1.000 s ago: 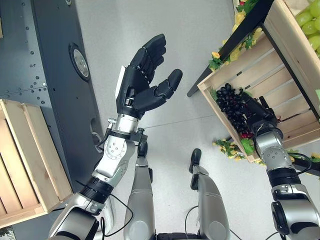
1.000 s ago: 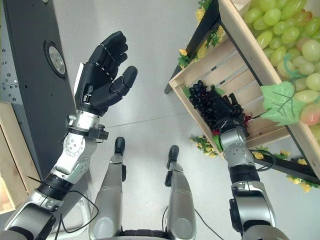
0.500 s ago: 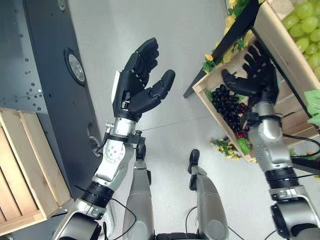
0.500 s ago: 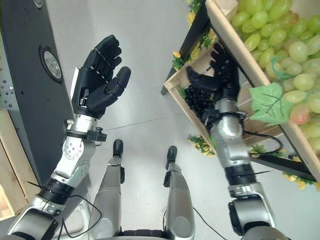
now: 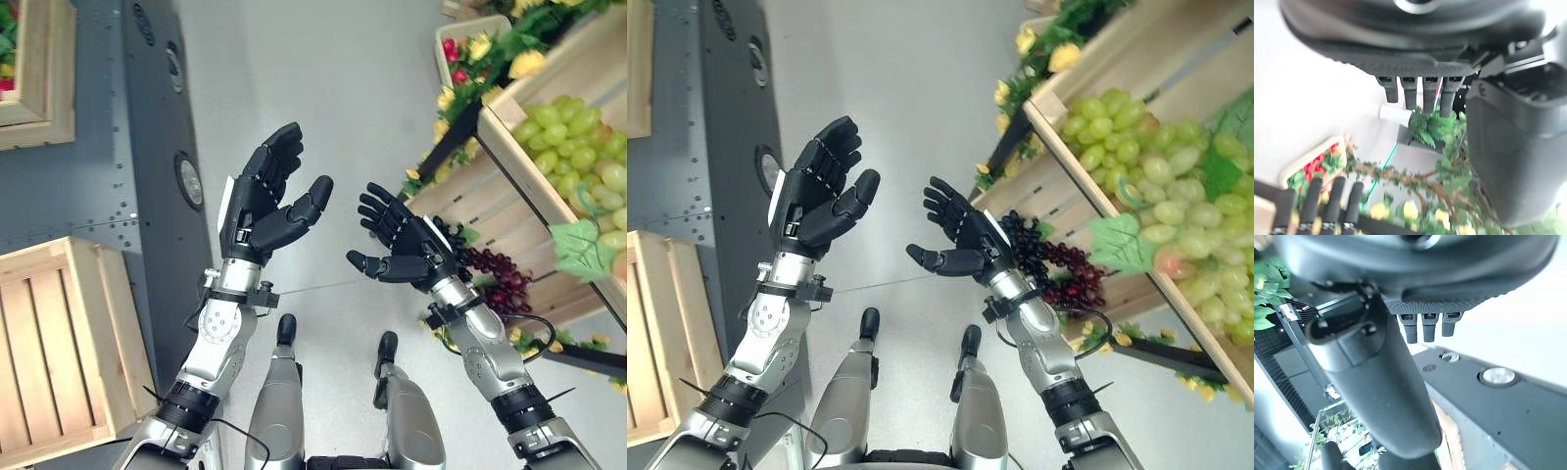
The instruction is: Pick up the fruits from the basket on one side to the basket on the other side
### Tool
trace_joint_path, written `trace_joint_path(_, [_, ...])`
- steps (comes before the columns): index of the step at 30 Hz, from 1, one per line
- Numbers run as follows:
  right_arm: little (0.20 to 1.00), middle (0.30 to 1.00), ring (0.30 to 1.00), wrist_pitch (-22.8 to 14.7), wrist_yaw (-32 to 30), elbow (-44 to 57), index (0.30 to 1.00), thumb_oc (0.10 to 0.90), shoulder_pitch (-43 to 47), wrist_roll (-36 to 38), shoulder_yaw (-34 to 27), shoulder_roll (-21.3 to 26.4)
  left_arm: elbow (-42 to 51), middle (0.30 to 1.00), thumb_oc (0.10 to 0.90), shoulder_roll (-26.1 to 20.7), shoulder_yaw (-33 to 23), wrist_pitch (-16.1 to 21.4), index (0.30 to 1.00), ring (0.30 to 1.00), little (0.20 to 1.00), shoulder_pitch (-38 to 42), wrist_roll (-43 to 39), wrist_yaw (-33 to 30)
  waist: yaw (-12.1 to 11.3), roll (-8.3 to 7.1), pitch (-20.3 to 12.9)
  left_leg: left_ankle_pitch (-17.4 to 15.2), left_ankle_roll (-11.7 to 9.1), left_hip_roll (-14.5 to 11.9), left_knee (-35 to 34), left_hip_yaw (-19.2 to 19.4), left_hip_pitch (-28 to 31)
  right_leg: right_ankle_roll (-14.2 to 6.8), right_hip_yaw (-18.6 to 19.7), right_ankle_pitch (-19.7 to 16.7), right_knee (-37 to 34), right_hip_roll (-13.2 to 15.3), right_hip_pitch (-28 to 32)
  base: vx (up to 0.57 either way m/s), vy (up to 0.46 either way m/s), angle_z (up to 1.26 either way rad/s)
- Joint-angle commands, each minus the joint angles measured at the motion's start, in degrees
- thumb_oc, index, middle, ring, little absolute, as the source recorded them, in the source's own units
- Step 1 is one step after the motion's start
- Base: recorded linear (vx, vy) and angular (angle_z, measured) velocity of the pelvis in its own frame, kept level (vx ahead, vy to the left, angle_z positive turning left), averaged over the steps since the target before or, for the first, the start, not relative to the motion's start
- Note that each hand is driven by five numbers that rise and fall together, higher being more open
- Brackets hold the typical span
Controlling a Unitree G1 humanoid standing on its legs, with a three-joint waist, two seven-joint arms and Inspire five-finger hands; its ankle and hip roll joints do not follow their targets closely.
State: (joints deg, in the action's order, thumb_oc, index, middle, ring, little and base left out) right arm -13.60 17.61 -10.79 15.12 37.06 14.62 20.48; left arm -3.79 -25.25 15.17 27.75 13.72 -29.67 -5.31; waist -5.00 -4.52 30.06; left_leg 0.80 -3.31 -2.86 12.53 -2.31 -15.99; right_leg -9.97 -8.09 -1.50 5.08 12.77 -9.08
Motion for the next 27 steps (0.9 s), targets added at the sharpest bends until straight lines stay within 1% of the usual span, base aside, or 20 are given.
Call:
trace_joint_path(1, [0.9,0.9,0.9,-4.49,6.39,5.6,0.9,0.8,-3.19,6.1,-1.92,-1.25,4.98,0.9,0.8,1.02,-2.88,0.13,0.9,0.9,0.9,-4.49,-2.92,5.12,-1.13,0.51,-10.99,-2.6,5.57,5.12,-5.2,2.29,5.01,2.06,-0.85,-5.49,-1.2,0.0,2.31,0.19,0.234,0.2])
trace_joint_path(2, [0.9,0.9,0.9,-3.97,7.81,6.14,0.9,0.8,-6.62,6.23,-1.33,-2.02,4.78,0.9,0.8,1.09,-3.28,-2.05,0.9,0.9,0.9,-7.21,-4.42,7.45,-1.19,0.51,-12.4,-2.47,6.1,5.02,-6.79,1.88,6.92,1.76,-0.24,-7.04,0.4,0.4,2.1,0.14,0.16,0.19])
trace_joint_path(4, [0.9,0.9,0.9,-2.87,8.09,6.62,0.9,0.8,-8.54,5.75,-0.67,-2.53,4.48,0.9,0.8,1.05,-3.36,-2.72,0.9,0.9,0.9,-8.77,-3.95,8.58,-0.99,0.48,-13.22,-2.35,6.43,4.8,-7.64,2.03,8.09,1.51,0.46,-7.68,1.9,0.28,1.81,0.09,0.077,0.18])
trace_joint_path(6, [0.9,0.9,0.9,-1.57,9.94,6.43,0.9,0.8,-10.57,5.4,0.66,-2.74,4.05,0.9,0.8,0.89,-3.15,-4.05,0.9,0.9,0.9,-9.99,-3.77,8.87,-0.61,0.52,-14.41,-2.2,6.85,4.64,-8.82,2.13,9.84,1.35,1.11,-8.0,3.54,-0.25,2.01,0.08,0.004,0.24])
trace_joint_path(9, [0.9,0.9,0.9,-0.16,12.48,5.28,0.9,0.8,-12.49,4.66,3.11,-2.59,2.72,0.9,0.8,0.99,-3.04,-5.88,0.9,0.9,0.9,-11.21,-4.8,8.9,-0.83,0.51,-16.49,-1.75,7.15,4.72,-10.18,0.51,11.36,1.22,1.45,-7.36,3.52,-0.9,3.6,0.06,-0.105,0.31])
trace_joint_path(10, [0.9,0.9,0.9,0.49,13.16,4.72,0.9,0.8,-12.82,4.76,4.45,-2.03,2.01,0.9,0.8,1.13,-2.85,-7.75,0.9,0.9,0.9,-11.53,-4.94,8.52,-0.9,0.51,-17.9,-0.8,6.95,4.49,-11.56,-0.87,11.91,1.38,2.45,-5.94,2.78,-2.44,4.57,0.05,-0.178,0.26])
trace_joint_path(11, [0.9,0.9,0.9,0.66,13.3,4.67,0.9,0.8,-12.84,4.72,4.54,-1.97,1.99,0.9,0.8,1.15,-2.83,-7.89,0.9,0.9,0.9,-11.56,-4.87,8.4,-0.85,0.53,-17.99,-0.71,6.92,4.46,-11.7,-1.0,11.98,1.41,2.53,-5.78,2.74,-2.6,4.66,0.04,-0.208,0.22])
trace_joint_path(12, [0.9,0.9,0.9,1.18,12.95,4.67,0.9,0.8,-13.06,5.28,5.01,-1.57,0.95,0.9,0.8,1.13,-2.37,-8.29,0.9,0.9,0.9,-11.17,-4.97,8.59,-0.62,0.51,-18.74,-0.14,6.92,4.51,-12.36,-1.82,12.03,1.58,3.79,-4.56,2.19,-4.04,5.11,0.02,-0.227,0.29])
trace_joint_path(13, [0.9,0.9,0.9,1.46,11.18,4.48,0.9,0.8,-13.82,6.07,5.3,-1.31,-0.5,0.9,0.8,1.44,-1.8,-9.44,0.9,0.9,0.9,-10.66,-5.33,9.48,-0.23,0.51,-19.85,0.89,6.74,4.69,-13.46,-3.45,12.12,2.03,5.21,-3.18,0.87,-5.8,5.76,0.0,-0.381,0.51])
trace_joint_path(14, [0.9,0.9,0.9,1.71,9.07,2.93,0.9,0.8,-14.27,6.51,5.34,-1.4,-2.5,0.9,0.8,2.07,-0.8,-10.73,0.9,0.9,0.9,-10.01,-5.13,10.15,-0.09,0.26,-21.26,1.74,6.01,4.62,-14.58,-5.11,12.42,2.79,4.58,-2.21,-1.03,-6.52,6.59,-0.02,-0.346,0.65])
trace_joint_path(15, [0.9,0.9,0.9,1.75,8.18,2.38,0.9,0.8,-14.38,6.47,5.46,-1.48,-3.02,0.9,0.8,2.28,-0.51,-10.92,0.9,0.9,0.9,-9.9,-5.09,10.34,-0.06,0.26,-21.61,1.95,5.76,4.51,-14.93,-5.34,12.55,3.04,4.32,-2.08,-1.59,-6.66,6.85,-0.06,-0.336,0.75])
trace_joint_path(16, [0.9,0.9,0.9,2.22,6.38,1.49,0.9,0.8,-14.63,6.41,5.56,-1.68,-3.86,0.9,0.8,2.75,-0.09,-12.18,0.9,0.9,0.9,-9.8,-5.14,10.52,0.0,0.34,-22.15,2.23,5.39,4.35,-15.33,-5.59,12.68,3.45,3.92,-1.85,-2.34,-6.9,7.24,-0.08,-0.277,0.54])
trace_joint_path(18, [0.9,0.9,0.9,3.5,5.43,0.34,0.9,0.8,-15.49,6.98,5.2,-2.13,-5.93,0.9,0.8,3.36,0.32,-13.42,0.9,0.9,0.9,-9.93,-5.69,11.76,0.31,0.66,-22.95,2.73,4.6,3.87,-15.53,-5.46,12.65,4.27,3.26,-1.4,-3.31,-7.48,7.67,-0.1,-0.318,0.26])
trace_joint_path(19, [0.9,0.9,0.9,3.64,2.82,-0.43,0.9,0.8,-16.7,6.15,4.78,-2.03,-7.3,0.9,0.8,3.77,0.54,-14.47,0.9,0.9,0.9,-10.59,-7.48,12.93,0.82,1.19,-23.34,3.71,3.73,3.08,-16.06,-5.24,12.63,5.16,3.21,-0.93,-3.81,-8.36,8.13,-0.09,-0.285,0.03])
trace_joint_path(20, [0.9,0.9,0.9,3.57,1.93,-0.77,0.9,0.8,-16.94,6.21,4.66,-2.04,-7.72,0.9,0.8,3.97,0.6,-14.63,0.9,0.9,0.9,-10.76,-8.08,13.28,0.95,1.35,-23.41,4.0,3.46,2.83,-16.22,-5.26,12.66,5.44,3.22,-0.83,-4.08,-8.67,8.38,-0.09,-0.322,-0.03])
trace_joint_path(23, [0.9,0.9,0.9,4.45,2.11,-2.22,0.9,0.8,-17.66,5.28,4.44,-2.03,-8.37,0.9,0.8,5.01,0.83,-14.24,0.9,0.9,0.9,-11.83,-9.67,13.37,1.38,2.04,-23.46,5.52,1.49,1.2,-16.08,-5.03,11.83,6.71,2.71,-0.88,-6.07,-9.7,9.51,-0.07,-0.264,-0.04])
trace_joint_path(25, [0.9,0.9,0.9,5.07,1.97,-2.17,0.9,0.8,-17.86,4.53,4.8,-1.16,-8.91,0.9,0.8,5.11,1.37,-12.94,0.9,0.9,0.9,-12.1,-11.0,13.63,1.41,2.37,-23.08,8.12,-0.14,-0.46,-16.66,-4.93,9.37,7.41,2.03,-1.06,-7.42,-10.61,10.24,-0.11,-0.285,0.07])
trace_joint_path(27, [0.9,0.9,0.9,4.34,1.66,-2.6,0.9,0.8,-17.19,3.94,5.05,-0.52,-8.95,0.9,0.8,5.23,1.42,-13.01,0.9,0.9,0.9,-12.06,-11.33,14.09,1.26,2.53,-22.79,9.05,-0.74,-1.01,-16.89,-5.21,8.1,7.78,1.75,-1.2,-8.28,-10.96,10.44,-0.12,-0.178,0.3])
